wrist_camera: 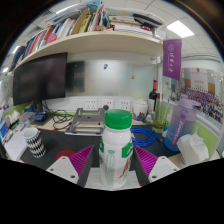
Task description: Pour water
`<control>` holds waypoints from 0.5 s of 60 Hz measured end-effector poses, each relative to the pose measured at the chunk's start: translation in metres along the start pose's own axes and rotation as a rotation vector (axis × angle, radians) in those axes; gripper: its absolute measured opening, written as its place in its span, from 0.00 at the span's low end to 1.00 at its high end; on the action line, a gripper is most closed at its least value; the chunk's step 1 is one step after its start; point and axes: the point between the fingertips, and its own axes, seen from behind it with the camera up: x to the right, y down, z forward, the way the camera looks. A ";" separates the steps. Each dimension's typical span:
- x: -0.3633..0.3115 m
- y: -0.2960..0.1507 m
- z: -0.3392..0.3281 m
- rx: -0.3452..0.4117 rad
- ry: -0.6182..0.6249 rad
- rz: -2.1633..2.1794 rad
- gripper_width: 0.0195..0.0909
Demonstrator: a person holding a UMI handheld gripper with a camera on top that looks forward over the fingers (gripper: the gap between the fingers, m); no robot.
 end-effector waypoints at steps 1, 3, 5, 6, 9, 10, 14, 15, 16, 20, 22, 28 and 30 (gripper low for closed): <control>-0.001 0.001 0.003 0.002 -0.003 0.000 0.73; 0.000 0.005 0.008 -0.005 -0.003 0.003 0.64; 0.003 0.006 0.012 -0.007 0.009 0.005 0.54; 0.005 0.004 0.013 0.001 0.016 0.007 0.52; 0.005 0.001 0.015 0.022 0.015 0.028 0.49; 0.006 0.001 0.016 0.028 0.016 0.031 0.48; 0.006 -0.001 0.019 0.042 0.028 0.052 0.42; 0.006 -0.001 0.020 0.046 0.027 0.049 0.40; 0.006 -0.002 0.021 0.048 0.028 0.042 0.38; 0.005 -0.002 0.021 0.049 0.024 0.019 0.28; 0.006 -0.001 0.020 0.049 0.029 0.016 0.23; 0.005 0.002 0.017 0.048 0.030 0.001 0.18; 0.005 0.002 0.018 0.046 0.031 -0.004 0.18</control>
